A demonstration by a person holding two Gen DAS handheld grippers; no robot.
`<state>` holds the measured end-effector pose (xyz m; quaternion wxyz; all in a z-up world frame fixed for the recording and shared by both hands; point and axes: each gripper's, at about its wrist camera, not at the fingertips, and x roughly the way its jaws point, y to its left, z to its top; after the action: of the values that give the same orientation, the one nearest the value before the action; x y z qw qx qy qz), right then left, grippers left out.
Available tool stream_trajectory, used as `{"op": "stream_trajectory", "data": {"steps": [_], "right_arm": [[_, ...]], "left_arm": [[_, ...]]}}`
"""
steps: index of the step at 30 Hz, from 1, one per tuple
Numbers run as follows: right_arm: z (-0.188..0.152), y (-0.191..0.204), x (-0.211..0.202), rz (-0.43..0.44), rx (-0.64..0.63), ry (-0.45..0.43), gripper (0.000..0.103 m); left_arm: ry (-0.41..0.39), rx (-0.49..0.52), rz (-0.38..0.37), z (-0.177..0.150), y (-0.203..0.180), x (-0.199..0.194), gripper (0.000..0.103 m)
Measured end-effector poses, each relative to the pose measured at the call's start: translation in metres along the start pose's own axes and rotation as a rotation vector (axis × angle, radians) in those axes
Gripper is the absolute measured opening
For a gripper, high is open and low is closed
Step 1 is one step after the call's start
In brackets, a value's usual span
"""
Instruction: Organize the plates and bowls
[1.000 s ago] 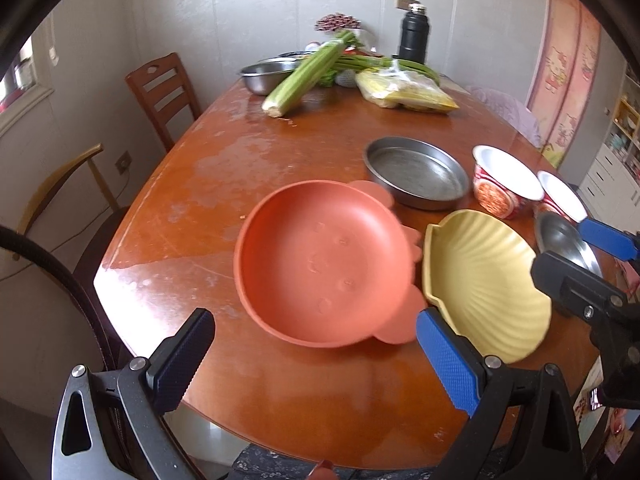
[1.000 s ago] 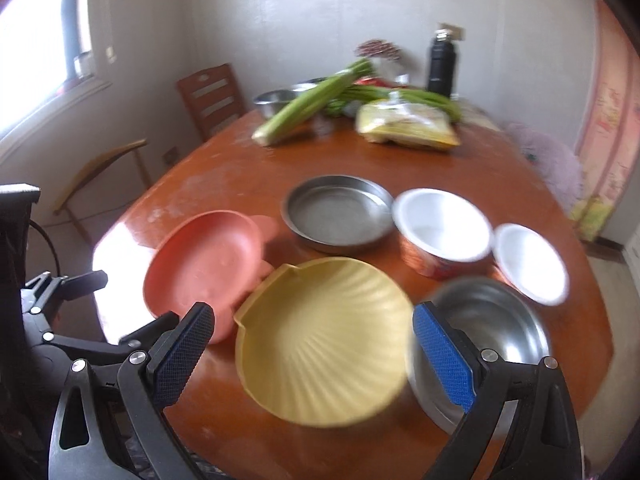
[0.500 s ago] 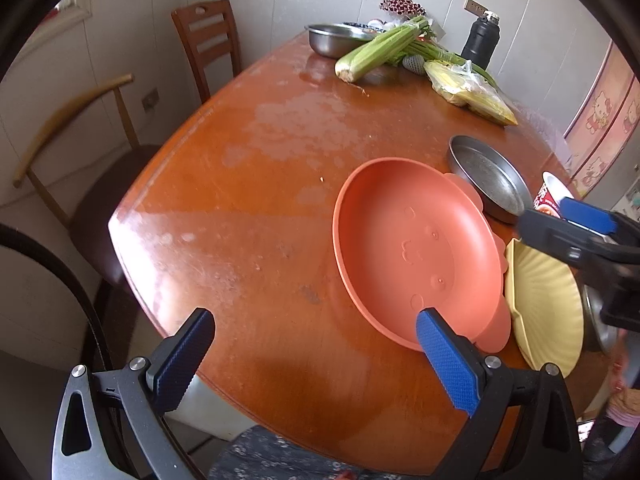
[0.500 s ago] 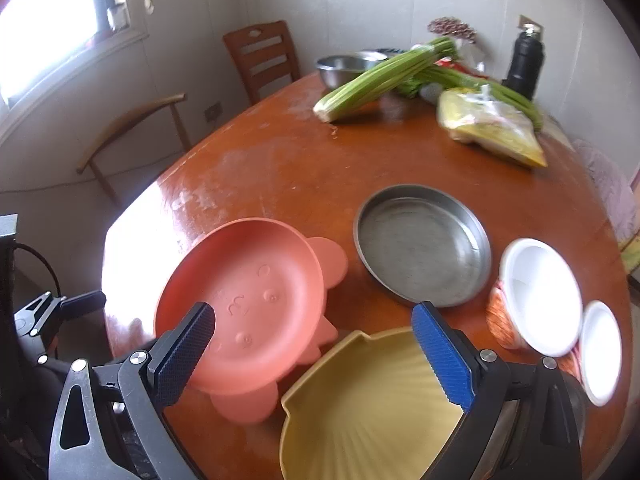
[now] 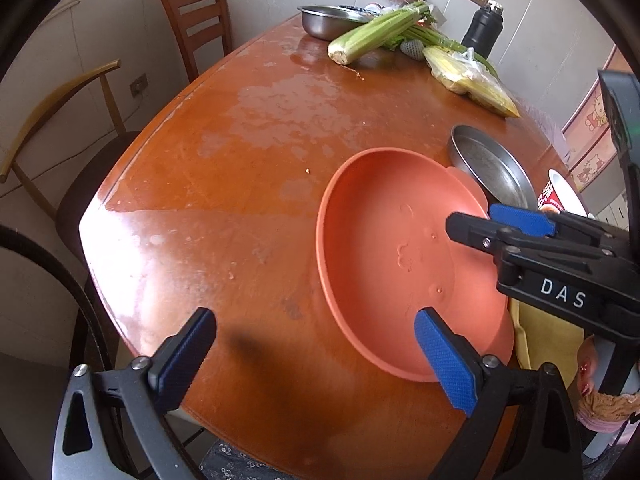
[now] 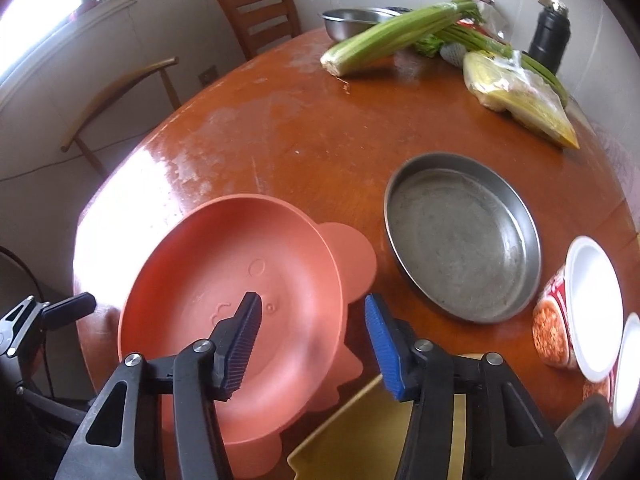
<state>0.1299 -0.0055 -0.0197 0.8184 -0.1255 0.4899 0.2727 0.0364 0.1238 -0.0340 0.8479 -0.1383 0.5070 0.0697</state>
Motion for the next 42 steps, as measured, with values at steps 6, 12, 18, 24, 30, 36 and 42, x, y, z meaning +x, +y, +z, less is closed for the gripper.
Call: {"op": "stream_trajectory", "data": {"steps": [6,12,18,24,30,36,42], "right_arm": [[0.003,-0.007,0.006,-0.018,0.018,0.011,0.034],[0.001,-0.008,0.010,0.009,0.025,0.021,0.028],[0.000,-0.011,0.009,0.037,0.045,0.019,0.029],[0.000,-0.012,0.009,0.068,0.076,0.028,0.029],[0.007,-0.007,0.004,0.078,0.093,0.017,0.029],[0.020,-0.005,0.001,0.086,0.116,-0.012,0.030],[0.032,-0.012,0.005,0.106,0.179,-0.023,0.030]], "left_arm": [[0.020,-0.005,-0.007,0.006,-0.006,0.007,0.081],[0.018,-0.014,-0.018,0.014,-0.011,0.009,0.049],[0.025,-0.037,-0.049,0.020,-0.012,0.012,0.035],[0.016,-0.056,-0.039,0.028,-0.009,0.011,0.035],[0.002,-0.067,-0.029,0.043,0.000,0.009,0.035],[-0.034,-0.071,-0.005,0.067,0.004,0.009,0.035],[-0.047,-0.048,0.026,0.094,0.004,0.020,0.035]]}}
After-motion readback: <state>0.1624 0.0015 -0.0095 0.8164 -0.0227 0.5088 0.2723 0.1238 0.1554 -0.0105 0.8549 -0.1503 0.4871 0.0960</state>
